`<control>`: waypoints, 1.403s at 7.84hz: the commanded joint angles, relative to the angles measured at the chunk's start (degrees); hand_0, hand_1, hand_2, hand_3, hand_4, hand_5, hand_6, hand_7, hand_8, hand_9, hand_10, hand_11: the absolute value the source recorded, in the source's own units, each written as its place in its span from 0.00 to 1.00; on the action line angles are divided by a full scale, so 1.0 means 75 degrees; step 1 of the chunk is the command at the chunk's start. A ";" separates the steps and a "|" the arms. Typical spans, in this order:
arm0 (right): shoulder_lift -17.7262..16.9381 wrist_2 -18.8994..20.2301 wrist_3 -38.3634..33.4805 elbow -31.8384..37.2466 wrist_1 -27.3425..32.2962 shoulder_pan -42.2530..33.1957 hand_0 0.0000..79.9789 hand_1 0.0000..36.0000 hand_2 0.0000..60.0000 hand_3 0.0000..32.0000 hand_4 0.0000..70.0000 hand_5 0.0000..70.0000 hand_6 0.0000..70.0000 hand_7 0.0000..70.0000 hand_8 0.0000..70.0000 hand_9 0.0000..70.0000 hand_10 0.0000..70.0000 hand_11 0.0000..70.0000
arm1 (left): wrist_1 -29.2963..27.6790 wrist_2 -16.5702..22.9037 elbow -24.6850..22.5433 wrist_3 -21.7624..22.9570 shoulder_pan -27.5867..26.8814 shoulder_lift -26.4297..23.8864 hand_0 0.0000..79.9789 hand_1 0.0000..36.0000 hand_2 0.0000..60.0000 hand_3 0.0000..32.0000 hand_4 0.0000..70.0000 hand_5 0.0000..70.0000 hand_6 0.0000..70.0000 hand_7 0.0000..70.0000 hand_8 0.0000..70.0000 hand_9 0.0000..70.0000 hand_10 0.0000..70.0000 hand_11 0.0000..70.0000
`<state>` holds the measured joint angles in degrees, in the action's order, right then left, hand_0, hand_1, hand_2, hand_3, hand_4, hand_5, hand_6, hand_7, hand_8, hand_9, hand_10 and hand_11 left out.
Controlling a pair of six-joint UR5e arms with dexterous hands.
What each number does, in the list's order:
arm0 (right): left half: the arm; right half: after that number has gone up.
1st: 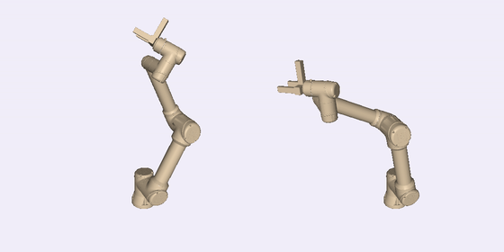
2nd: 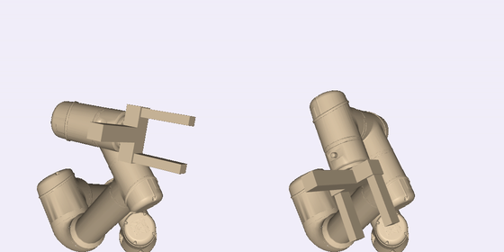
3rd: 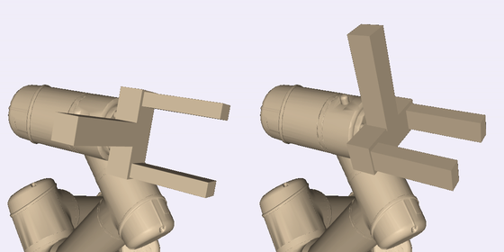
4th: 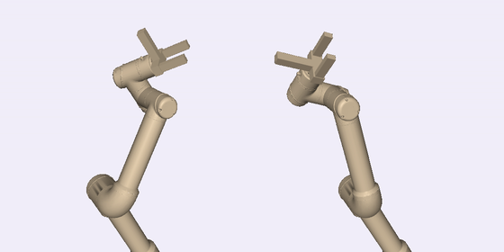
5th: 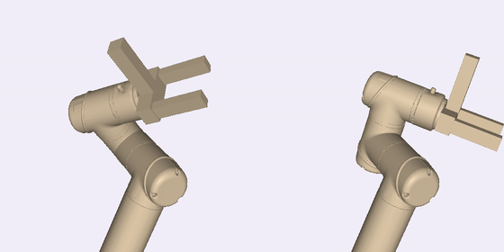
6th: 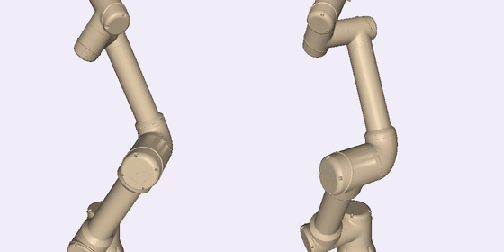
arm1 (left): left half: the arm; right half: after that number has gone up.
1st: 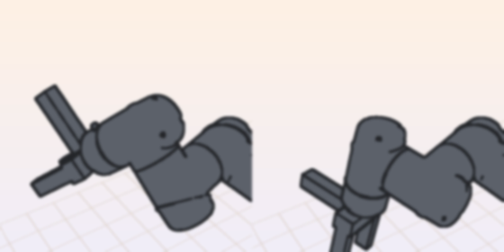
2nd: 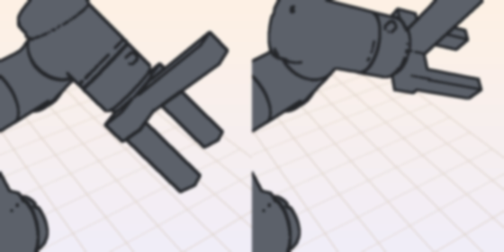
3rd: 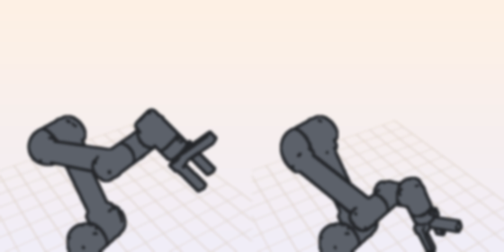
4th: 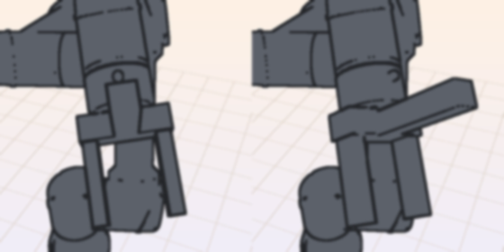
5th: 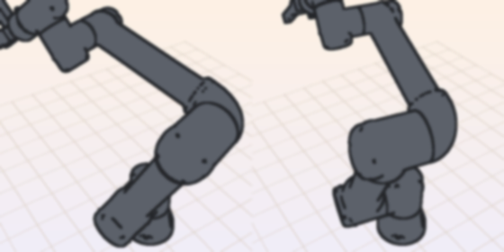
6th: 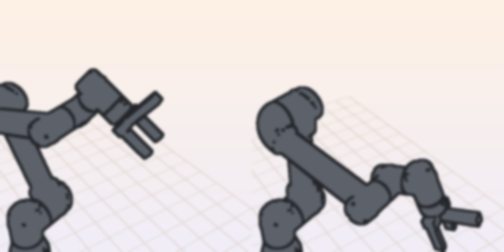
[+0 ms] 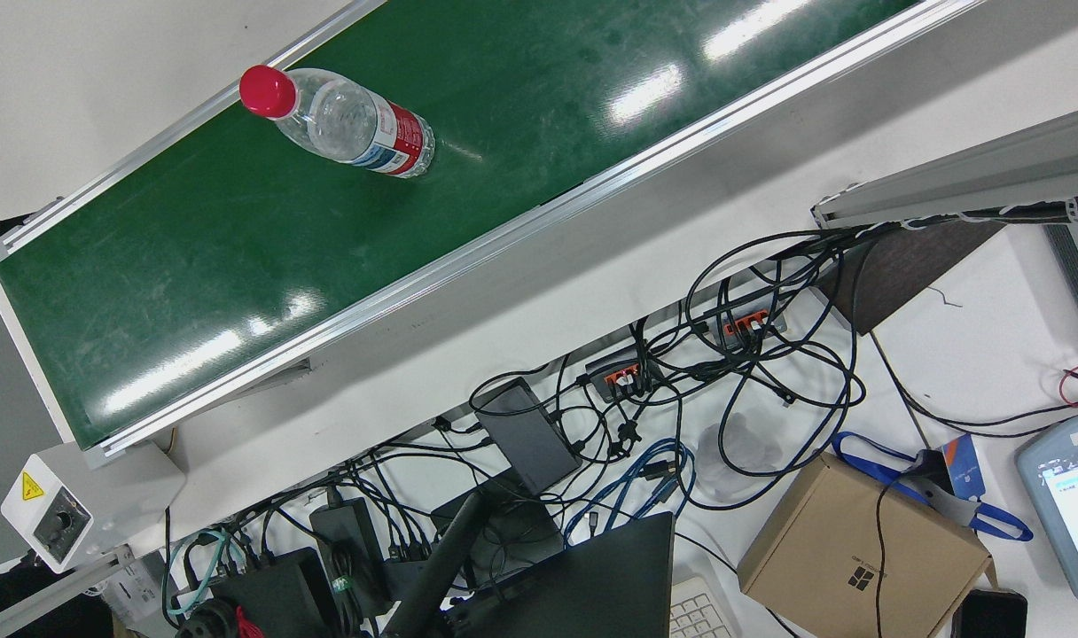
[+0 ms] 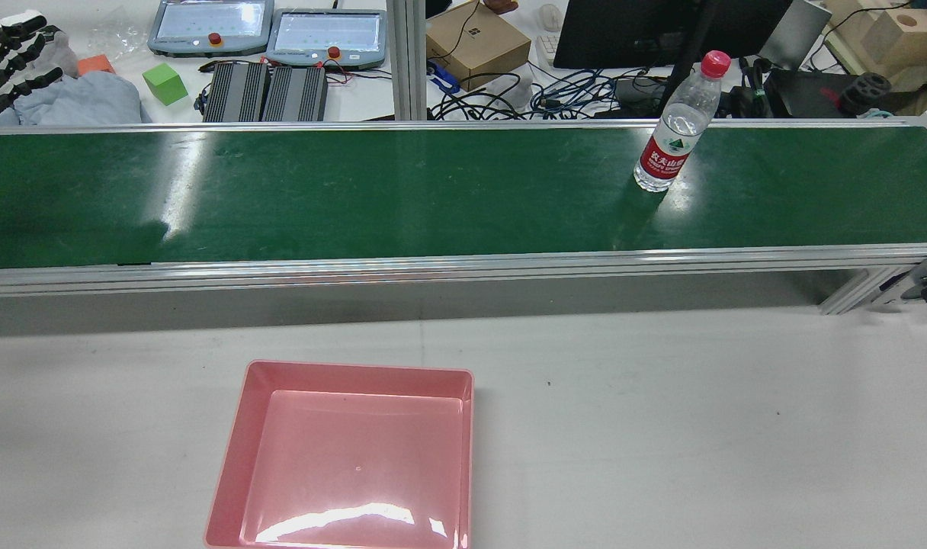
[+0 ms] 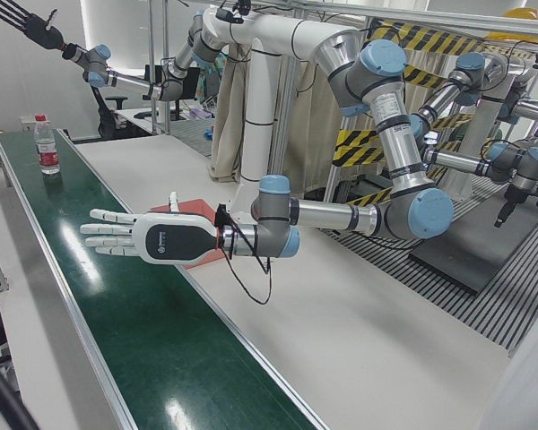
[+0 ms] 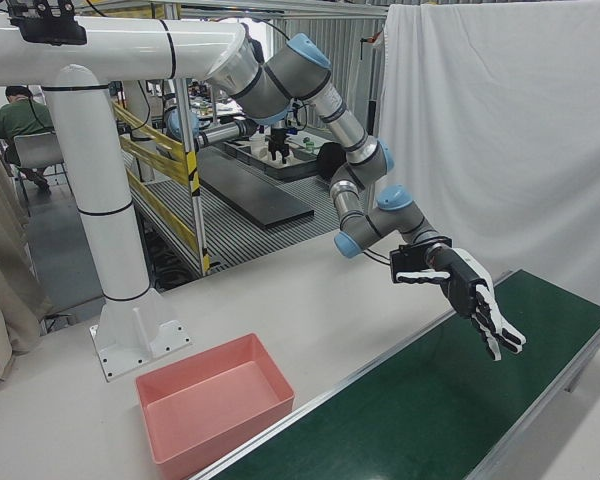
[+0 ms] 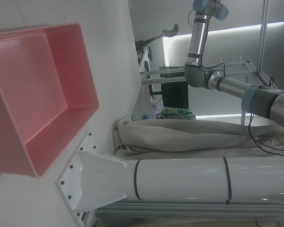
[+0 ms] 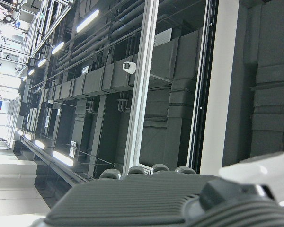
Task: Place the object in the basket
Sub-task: 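Raise the left hand and open its fingers beside the conveyor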
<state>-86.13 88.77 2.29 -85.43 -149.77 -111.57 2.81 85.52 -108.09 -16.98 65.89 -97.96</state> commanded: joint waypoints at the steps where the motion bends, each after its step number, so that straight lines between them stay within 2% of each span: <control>1: 0.0000 0.0000 0.0000 0.0000 0.0000 0.0005 0.00 0.00 0.00 0.00 0.00 0.00 0.00 0.00 0.00 0.00 0.00 0.00 | 0.0024 0.0000 0.0021 -0.0196 -0.0019 -0.0017 0.67 0.32 0.00 0.00 0.15 0.18 0.03 0.00 0.02 0.01 0.08 0.15; 4: 0.0000 0.0000 0.0000 0.0000 0.0000 -0.0006 0.00 0.00 0.00 0.00 0.00 0.00 0.00 0.00 0.00 0.00 0.00 0.00 | 0.0094 -0.0012 0.0021 -0.0232 -0.0043 -0.0075 0.67 0.33 0.00 0.00 0.18 0.20 0.04 0.00 0.04 0.02 0.09 0.16; 11: 0.0000 0.0000 0.0000 0.0000 0.0000 -0.0006 0.00 0.00 0.00 0.00 0.00 0.00 0.00 0.00 0.00 0.00 0.00 0.00 | 0.0106 -0.0071 0.0209 -0.0514 -0.0289 -0.0135 0.65 0.28 0.00 0.00 0.14 0.19 0.03 0.00 0.03 0.01 0.08 0.14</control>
<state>-86.13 88.77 2.28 -85.43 -149.76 -111.58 3.69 85.09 -106.75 -20.68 63.63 -98.88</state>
